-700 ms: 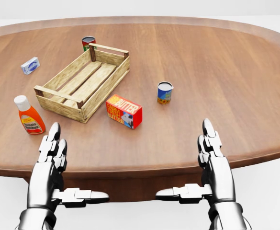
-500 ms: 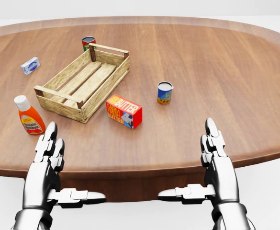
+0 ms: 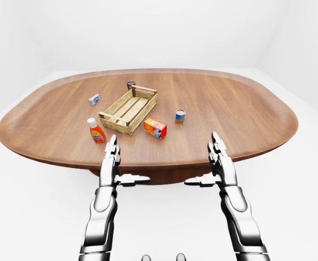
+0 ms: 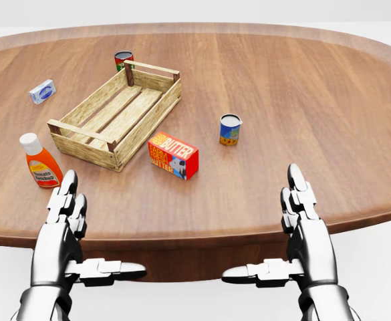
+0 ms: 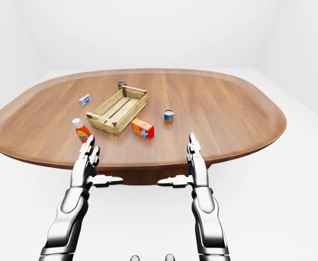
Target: Pick up the butter and put it in the tray.
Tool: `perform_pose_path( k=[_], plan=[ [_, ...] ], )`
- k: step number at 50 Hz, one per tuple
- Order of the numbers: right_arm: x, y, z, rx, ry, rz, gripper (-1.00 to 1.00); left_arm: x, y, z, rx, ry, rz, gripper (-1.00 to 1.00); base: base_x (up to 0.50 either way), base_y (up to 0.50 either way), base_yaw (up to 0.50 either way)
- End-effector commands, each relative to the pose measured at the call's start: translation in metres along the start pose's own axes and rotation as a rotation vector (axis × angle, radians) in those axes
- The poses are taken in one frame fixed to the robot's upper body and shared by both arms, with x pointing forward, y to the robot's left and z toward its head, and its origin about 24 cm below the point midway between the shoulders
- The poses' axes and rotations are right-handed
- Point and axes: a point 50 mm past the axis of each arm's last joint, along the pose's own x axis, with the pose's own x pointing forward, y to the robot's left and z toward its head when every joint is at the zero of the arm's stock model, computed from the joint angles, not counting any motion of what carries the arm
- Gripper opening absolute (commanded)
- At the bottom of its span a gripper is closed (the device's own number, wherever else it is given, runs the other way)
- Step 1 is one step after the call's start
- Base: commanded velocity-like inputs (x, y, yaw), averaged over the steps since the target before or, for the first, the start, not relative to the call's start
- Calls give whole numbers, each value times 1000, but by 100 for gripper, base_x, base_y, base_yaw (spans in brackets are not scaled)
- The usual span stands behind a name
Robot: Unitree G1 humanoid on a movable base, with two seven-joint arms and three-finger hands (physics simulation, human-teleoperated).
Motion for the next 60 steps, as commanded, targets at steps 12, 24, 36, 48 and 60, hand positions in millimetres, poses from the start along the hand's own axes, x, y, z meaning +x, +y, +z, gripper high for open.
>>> perform_pose_path(
  k=[12,24,36,48,60],
  plan=[
    [-27,2,47,-38,-173,-12,100,-22,5,38,-11,-171,-2,100,0,0,0],
    [-55,10,82,-83,-317,0,100,-38,12,60,-21,-266,-6,100,0,0,0],
    [-61,9,90,-103,-348,-24,100,-44,16,70,-30,-315,-2,100,0,0,0],
    [-59,8,89,-109,-345,-33,100,-46,18,74,-34,-335,1,100,0,35,0],
    [-59,8,87,-106,-336,-34,100,-43,18,70,-32,-313,5,100,0,50,0]
  ],
)
